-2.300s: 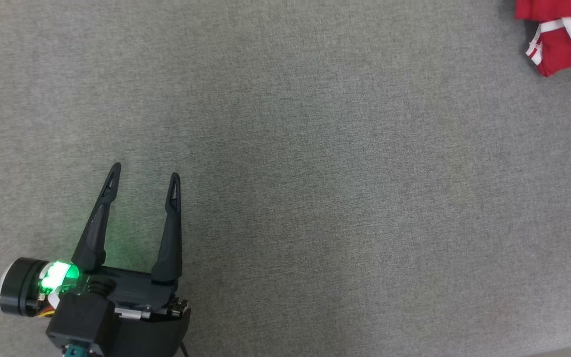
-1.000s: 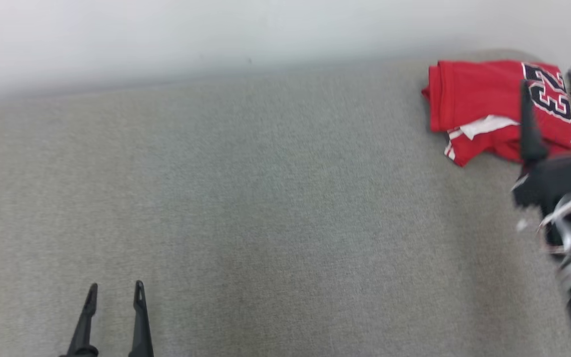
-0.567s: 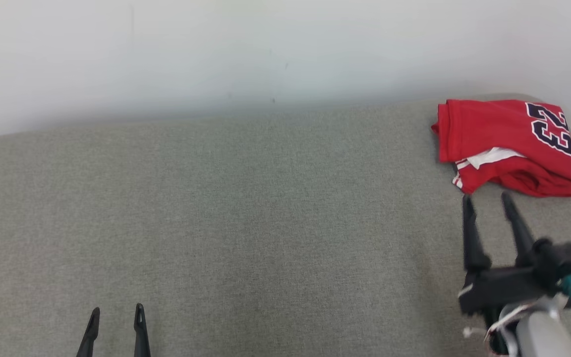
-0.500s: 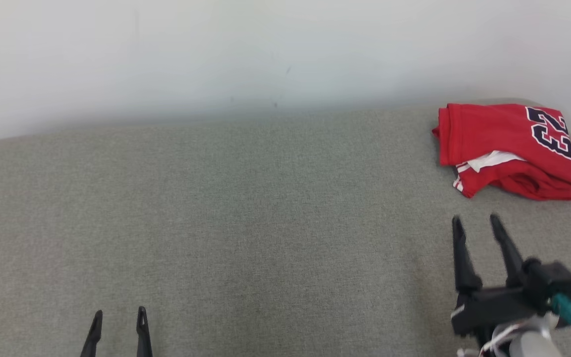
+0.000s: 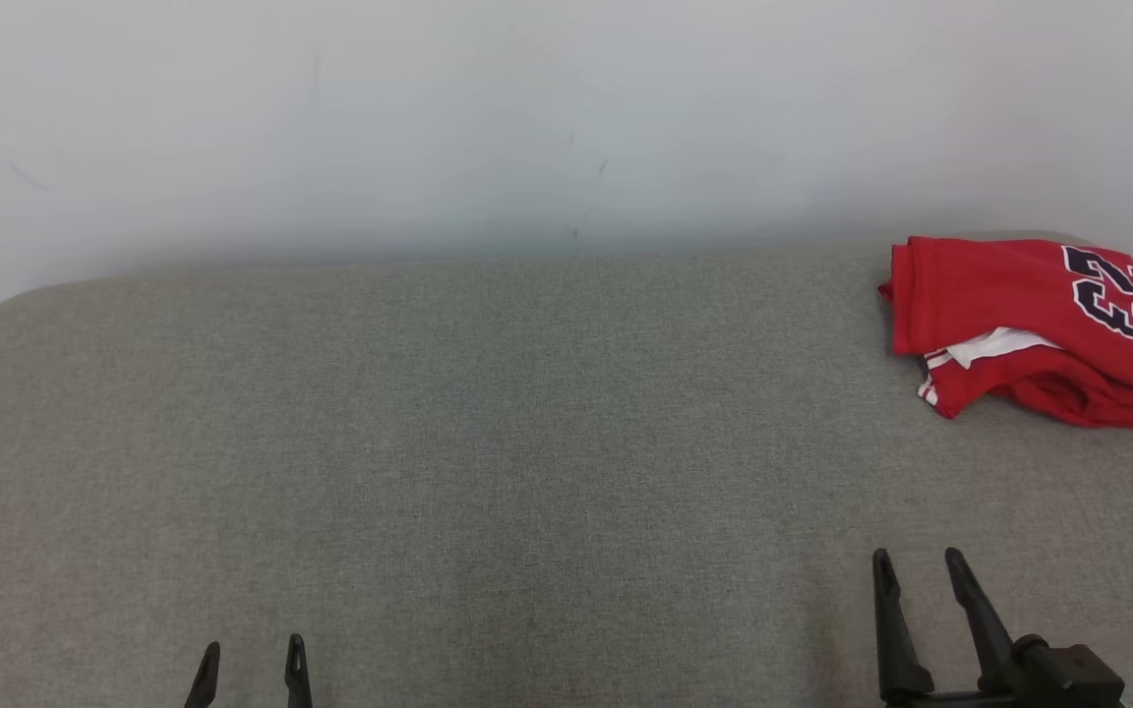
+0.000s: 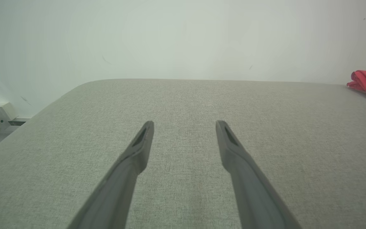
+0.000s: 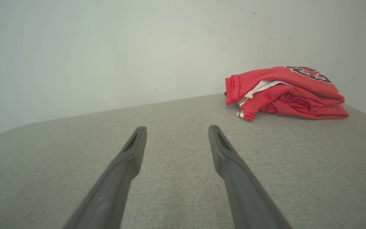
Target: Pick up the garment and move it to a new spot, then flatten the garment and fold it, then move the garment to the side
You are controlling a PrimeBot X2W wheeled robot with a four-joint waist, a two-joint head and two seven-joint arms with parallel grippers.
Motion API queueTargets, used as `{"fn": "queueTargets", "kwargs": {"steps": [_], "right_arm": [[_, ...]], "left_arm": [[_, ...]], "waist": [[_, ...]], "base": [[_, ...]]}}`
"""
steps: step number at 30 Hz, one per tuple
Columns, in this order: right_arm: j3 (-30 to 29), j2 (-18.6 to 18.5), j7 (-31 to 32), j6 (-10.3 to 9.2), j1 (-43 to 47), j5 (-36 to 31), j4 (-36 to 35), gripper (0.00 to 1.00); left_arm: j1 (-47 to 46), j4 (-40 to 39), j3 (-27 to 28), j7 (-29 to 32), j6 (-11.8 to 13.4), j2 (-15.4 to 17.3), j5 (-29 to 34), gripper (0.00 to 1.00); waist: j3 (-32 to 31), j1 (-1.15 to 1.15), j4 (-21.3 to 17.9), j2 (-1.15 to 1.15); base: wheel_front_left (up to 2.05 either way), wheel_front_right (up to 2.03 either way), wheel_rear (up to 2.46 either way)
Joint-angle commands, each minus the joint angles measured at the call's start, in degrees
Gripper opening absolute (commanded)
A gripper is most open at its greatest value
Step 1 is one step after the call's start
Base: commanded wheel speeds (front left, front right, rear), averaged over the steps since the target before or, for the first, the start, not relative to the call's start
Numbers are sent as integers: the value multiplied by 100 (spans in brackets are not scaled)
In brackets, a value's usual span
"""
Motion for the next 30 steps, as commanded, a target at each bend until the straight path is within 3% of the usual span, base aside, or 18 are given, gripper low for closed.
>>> {"fn": "queueTargets", "kwargs": {"steps": [1,13,30], "right_arm": [[49,25,2,-17,75,-22,12,100],[516,49,2,-17,194,113,173,100],[507,50,2,-17,161,85,133,100]], "left_arm": [[35,15,-9,-16,-7,-9,26,100],[-6,114,-77,-16,-29,-9,33,100],[-1,42,-52,-16,132,-10,160,100]], "waist": [[-12,0,9,0],[-82,0,138,0],[-100,0,133,0]], "base": [[0,0,0],[0,0,0],[0,0,0]]}}
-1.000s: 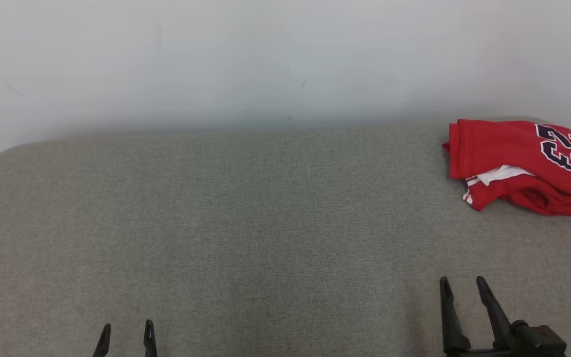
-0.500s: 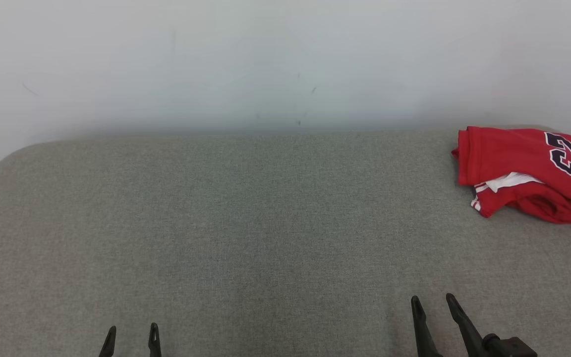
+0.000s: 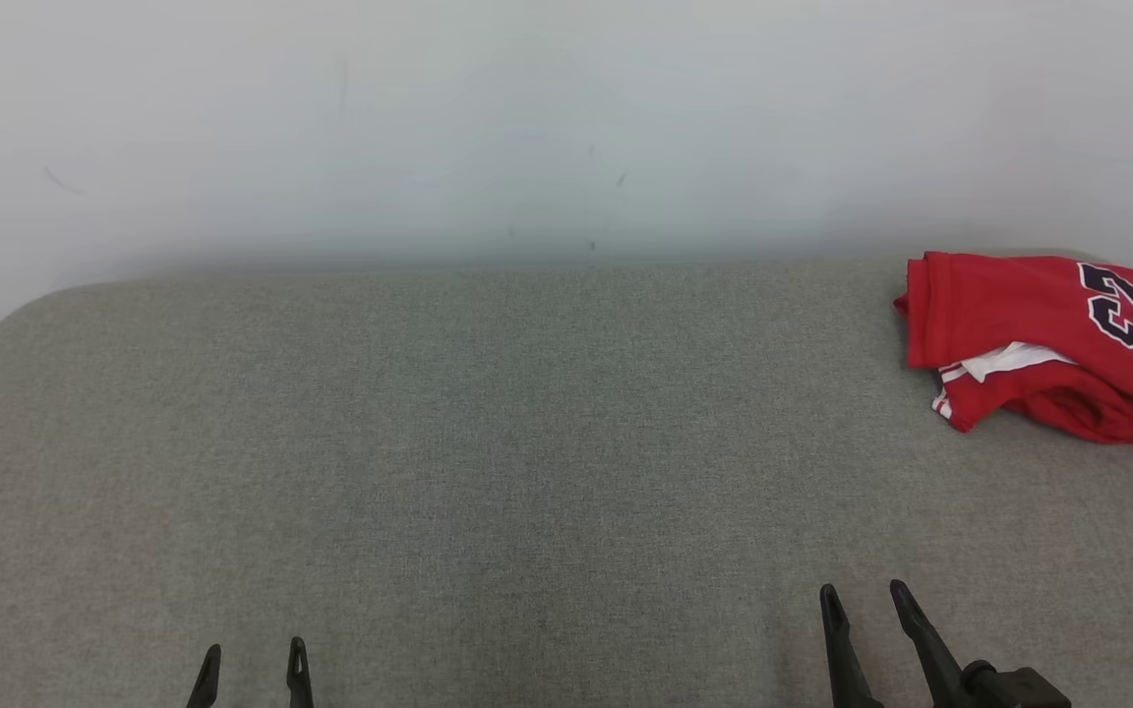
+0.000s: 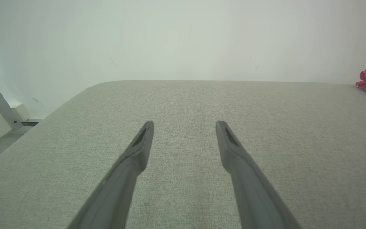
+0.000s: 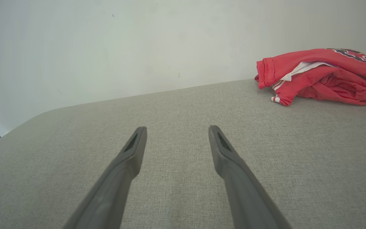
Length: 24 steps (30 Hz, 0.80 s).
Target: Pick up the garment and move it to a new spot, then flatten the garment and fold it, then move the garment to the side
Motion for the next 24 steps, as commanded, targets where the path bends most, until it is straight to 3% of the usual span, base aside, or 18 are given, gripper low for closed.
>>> {"fn": "queueTargets", "kwargs": {"steps": [1,2,3,8,24], "right_arm": [[-9,16,2,-17,-2,-22,-17,100],[-15,16,2,-17,-2,-23,-20,100],[-13,0,0,0,0,0,-1,0],[-1,0,13,0,61,59,201,0],[-89,-75,365,-1,-173,1753,190,0]], "left_arm": [[-1,-26,-6,-16,15,-10,56,100],[-5,-52,-4,-16,7,-9,35,100],[0,-36,0,0,12,-1,-1,0],[14,198,9,30,7,-7,-77,0],[-282,273,149,454,-141,-6,-1800,0]], "waist": [[3,0,0,0],[4,0,1,0],[4,0,1,0],[5,0,0,0],[19,0,-14,0]], "base": [[0,0,0],[0,0,0],[0,0,0],[0,0,0],[0,0,0]]}}
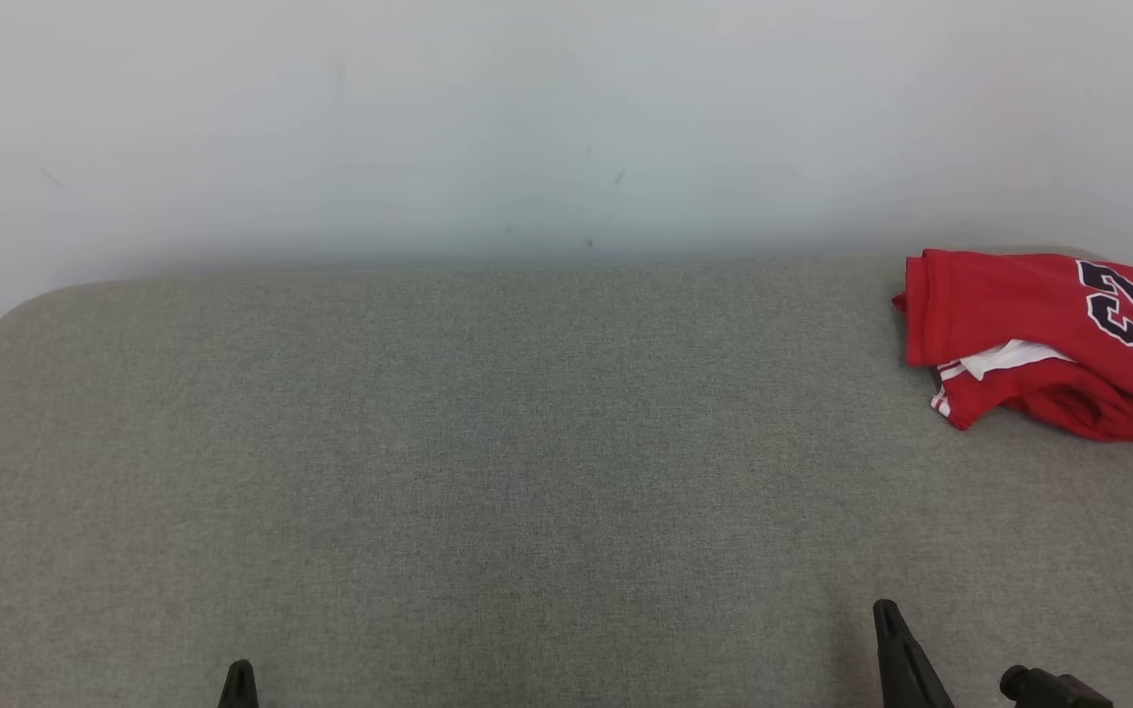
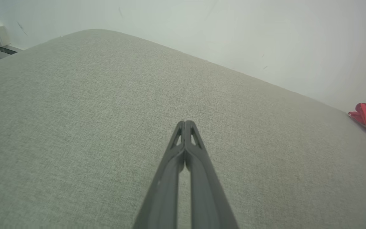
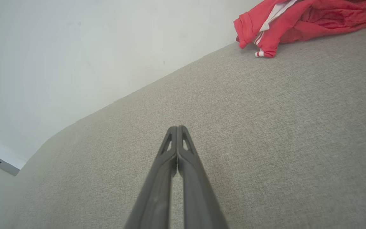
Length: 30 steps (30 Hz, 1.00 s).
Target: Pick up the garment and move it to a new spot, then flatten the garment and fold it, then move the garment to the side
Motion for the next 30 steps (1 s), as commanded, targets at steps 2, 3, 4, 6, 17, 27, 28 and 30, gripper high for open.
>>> {"fn": "queueTargets", "kwargs": {"steps": [2,3,4,6,17,27,28,30], "right_arm": [[-35,-54,70,-2,-180,386,-83,0],[-42,-57,93,-2,-193,486,-84,0],[-48,-60,114,-2,-205,584,-84,0],[-60,-66,157,-2,-231,771,-85,0],[-134,-90,380,-3,-371,1744,-90,0],[-203,-104,571,-4,-482,2523,-94,0],[-210,-104,587,-4,-493,2599,-94,0],[-230,-107,641,-4,-515,2810,-95,0]], "left_arm": [[-189,-60,52,80,-42,6,-383,0],[-206,-56,59,105,-52,6,-484,0],[-222,-53,67,131,-61,6,-586,0],[-252,-45,82,177,-76,7,-780,0],[-428,-3,163,427,-165,7,-1791,0],[-563,33,231,630,-234,8,-2608,0],[-575,37,238,648,-242,8,-2690,0],[-622,47,256,705,-266,8,-2911,0]], "waist": [[2,0,-3,0],[3,0,-4,0],[4,0,-5,0],[6,0,-7,0],[16,0,-17,0],[25,0,-27,0],[26,0,-28,0],[29,0,-31,0]], "base": [[0,0,0],[0,0,0],[0,0,0],[0,0,0],[0,0,0],[0,0,0],[0,0,0],[0,0,0]]}}
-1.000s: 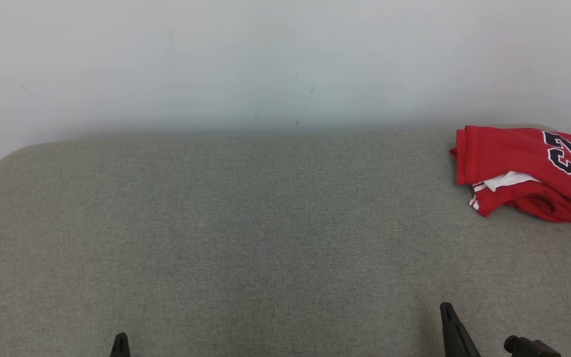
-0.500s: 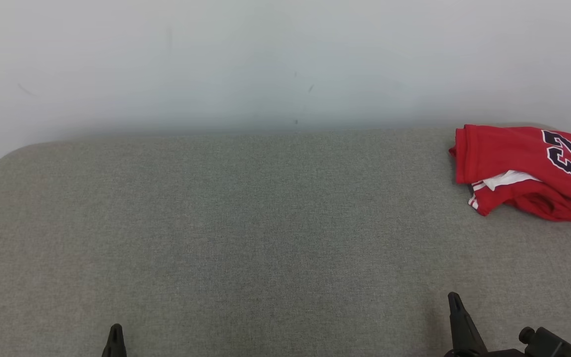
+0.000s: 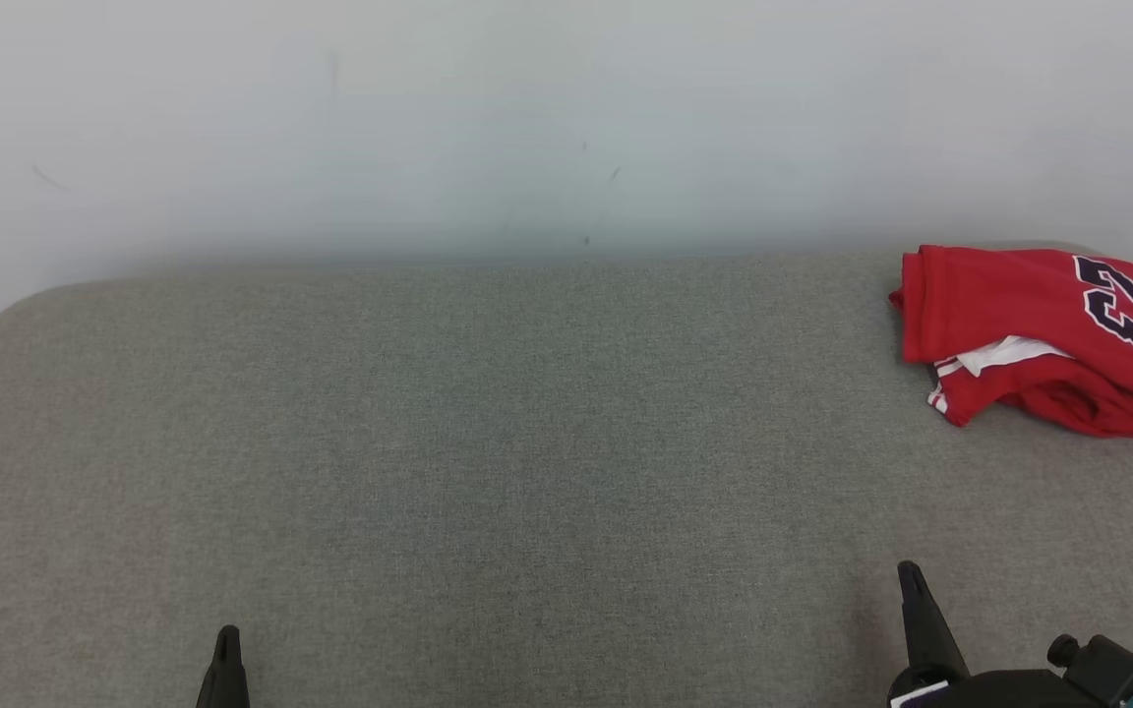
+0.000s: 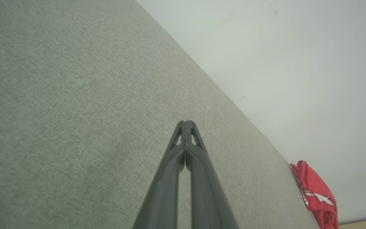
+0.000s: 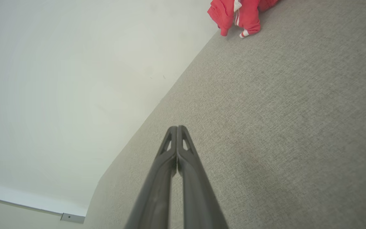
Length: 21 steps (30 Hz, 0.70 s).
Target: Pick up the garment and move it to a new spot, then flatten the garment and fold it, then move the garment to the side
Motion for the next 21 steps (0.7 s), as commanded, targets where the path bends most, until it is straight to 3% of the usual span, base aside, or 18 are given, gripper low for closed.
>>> {"fn": "queueTargets", "kwargs": {"steps": [1,21], "right_arm": [[-34,-33,47,-4,-125,224,-72,0],[-164,-38,364,-6,-307,1438,-73,0]], "left_arm": [[-170,-36,45,55,-49,9,-229,0],[-390,20,148,376,-156,10,-1512,0]], "waist": [[2,0,-2,0],[19,0,-21,0]], "base": [[0,0,0],[0,0,0]]}}
